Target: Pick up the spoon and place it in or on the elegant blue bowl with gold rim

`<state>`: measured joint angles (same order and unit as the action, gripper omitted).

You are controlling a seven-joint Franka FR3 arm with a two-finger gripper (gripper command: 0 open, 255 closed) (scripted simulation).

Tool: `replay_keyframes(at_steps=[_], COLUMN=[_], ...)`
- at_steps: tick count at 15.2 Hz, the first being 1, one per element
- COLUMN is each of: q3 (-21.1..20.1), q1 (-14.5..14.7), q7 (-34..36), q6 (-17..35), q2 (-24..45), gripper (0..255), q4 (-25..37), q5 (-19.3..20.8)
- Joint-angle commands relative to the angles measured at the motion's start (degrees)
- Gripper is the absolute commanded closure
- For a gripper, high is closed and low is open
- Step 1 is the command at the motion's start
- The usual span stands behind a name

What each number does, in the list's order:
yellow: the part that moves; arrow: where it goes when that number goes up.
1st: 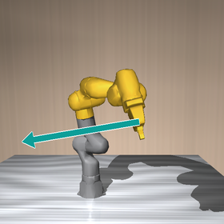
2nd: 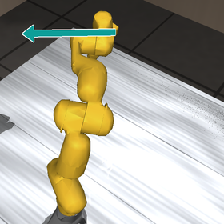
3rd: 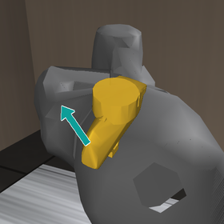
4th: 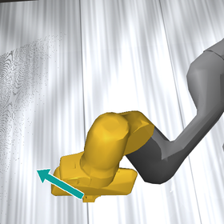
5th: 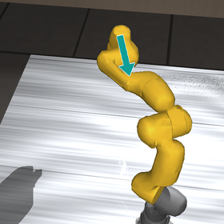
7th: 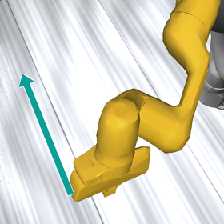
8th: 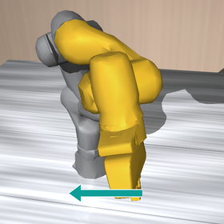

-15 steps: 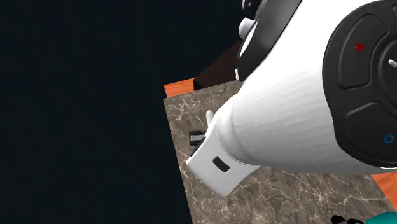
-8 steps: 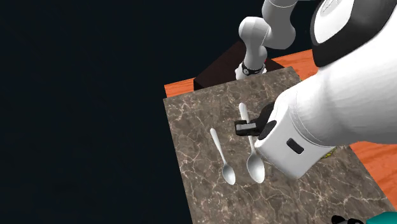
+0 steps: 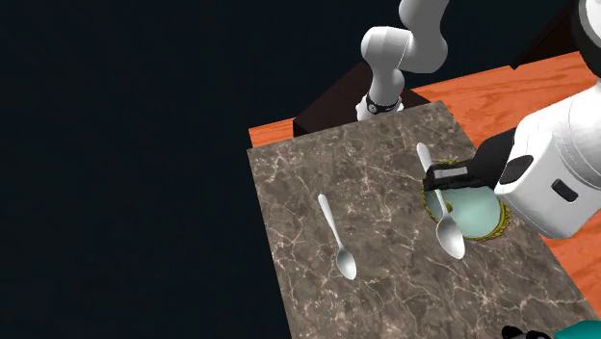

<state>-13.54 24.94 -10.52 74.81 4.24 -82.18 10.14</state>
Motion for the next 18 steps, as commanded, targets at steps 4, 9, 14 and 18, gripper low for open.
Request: replay_keyframes(at_steps=[4,9,14,18], q3=[-2.8,-4.9,-4.7,-4.6], q1=[3.0,5.0,4.9,4.8], q7=[6.2,10.6,10.8,11.0], q6=[-0.5,0.5,4.7,7.9], q2=[-3.7,-5.6,-6.7,-7.3], gripper=[255,255,255,255], q4=[-4.0,-7.4,-12.6,-16.3], q5=[-2.1,-3.6,-4.0,-4.2])
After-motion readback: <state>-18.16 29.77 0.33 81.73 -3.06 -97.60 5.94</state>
